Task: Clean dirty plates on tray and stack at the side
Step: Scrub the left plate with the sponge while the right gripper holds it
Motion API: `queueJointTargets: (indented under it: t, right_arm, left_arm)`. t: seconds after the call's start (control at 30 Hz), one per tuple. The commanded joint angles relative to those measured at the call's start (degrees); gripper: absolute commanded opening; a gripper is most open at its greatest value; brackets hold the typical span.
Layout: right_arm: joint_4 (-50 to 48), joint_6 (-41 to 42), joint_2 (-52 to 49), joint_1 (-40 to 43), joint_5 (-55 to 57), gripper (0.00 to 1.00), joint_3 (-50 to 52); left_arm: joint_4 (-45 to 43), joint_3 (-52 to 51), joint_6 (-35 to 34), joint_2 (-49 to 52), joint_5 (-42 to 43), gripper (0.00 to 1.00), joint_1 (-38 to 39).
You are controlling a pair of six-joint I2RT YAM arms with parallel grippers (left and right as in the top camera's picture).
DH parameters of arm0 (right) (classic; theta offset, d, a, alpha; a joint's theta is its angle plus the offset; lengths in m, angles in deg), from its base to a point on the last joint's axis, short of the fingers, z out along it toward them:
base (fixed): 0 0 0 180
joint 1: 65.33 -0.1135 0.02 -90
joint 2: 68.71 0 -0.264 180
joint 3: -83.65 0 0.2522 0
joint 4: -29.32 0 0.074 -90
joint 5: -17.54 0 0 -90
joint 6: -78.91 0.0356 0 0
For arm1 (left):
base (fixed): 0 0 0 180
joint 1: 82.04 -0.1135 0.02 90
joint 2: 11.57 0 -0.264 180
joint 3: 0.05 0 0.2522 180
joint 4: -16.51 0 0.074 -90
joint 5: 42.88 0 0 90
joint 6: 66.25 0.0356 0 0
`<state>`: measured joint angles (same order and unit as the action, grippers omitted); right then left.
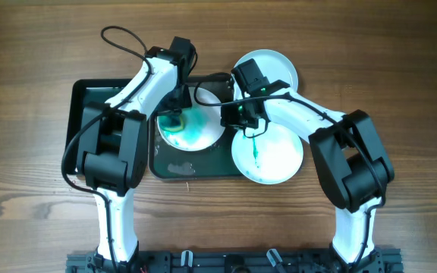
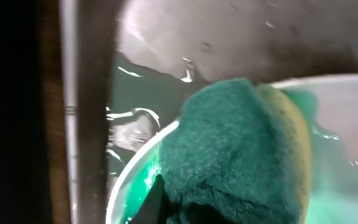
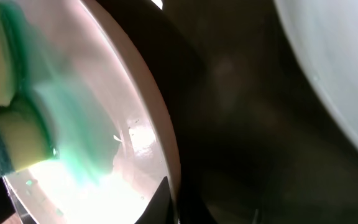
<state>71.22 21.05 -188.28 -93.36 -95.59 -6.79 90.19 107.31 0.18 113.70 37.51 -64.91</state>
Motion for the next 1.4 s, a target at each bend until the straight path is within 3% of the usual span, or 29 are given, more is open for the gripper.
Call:
queueJointTargets:
  t: [0.0,0.07,0.23,0.33,0.47,0.5,0.6,0.7,0.87,0.93,1.17,1.23,1.37]
  right_arm:
    - [1.53,-1.14,-2.12,0.37,-0.74,0.04,0.59]
    - [1.53,-1.14,-2.12,0.37,-0.74,0.04,0.59]
    - [1.81,-1.18,-2.12,0.37,-0.72,0.04,0.59]
    - [1.90,-1.31,-2.12,0.37,-0.72,0.04,0.59]
    - [1.95,-1.36,-2.12,0.37,-0.72,0.04,0.59]
    - [1.92,-1.38,-2.12,0.37,-0.68,0.04,0.59]
    - [1.68,-1.31,-2.12,0.37,-0.50,0.04,0.59]
    - [1.68,-1.31,-2.12,0.37,-0.48,0.04,0.59]
    - [0.90,-1.31,-2.12,0.39,-1.31,0.05,0.59]
    - [0.55,-1.31,-2.12,0.85,-1.64,0.04,0.59]
    - [0.81,-1.33,-2.12,2.19,-2.47,0.04,0.59]
    - [0.85,-1.33,-2.12,2.21,-2.45,0.04,0.59]
    - [1.01,-1.36,-2.12,2.21,-2.43,0.04,0.59]
  left_arm:
    - [0.70,-1.01,17.77,2.67,26.18,0.04,0.13]
    - [1.70,-1.01,23.39,2.67,36.92,0.04,1.18]
    - [-4.48,-1.01,21.62,2.67,33.09,0.04,1.97]
    - [-8.79,-0.98,8.70,2.67,14.14,0.04,1.11]
    - [-3.91,-0.57,-9.66,2.34,-15.85,0.04,0.37]
    - [-3.19,-0.57,-10.38,2.34,-17.14,0.04,0.39]
    - [0.94,-0.59,-10.36,2.32,-14.32,0.04,0.74]
    - [5.40,-0.59,-8.96,2.32,-4.22,0.04,1.53]
    - [10.29,-0.59,14.51,2.32,18.84,0.04,2.89]
    - [11.76,-0.59,20.17,2.32,22.53,0.04,3.13]
    - [6.73,-0.59,21.86,2.32,22.93,0.04,3.23]
    - [5.57,-0.59,20.46,2.32,18.84,0.04,3.23]
    - [8.00,-0.59,2.49,2.32,-2.62,0.04,3.30]
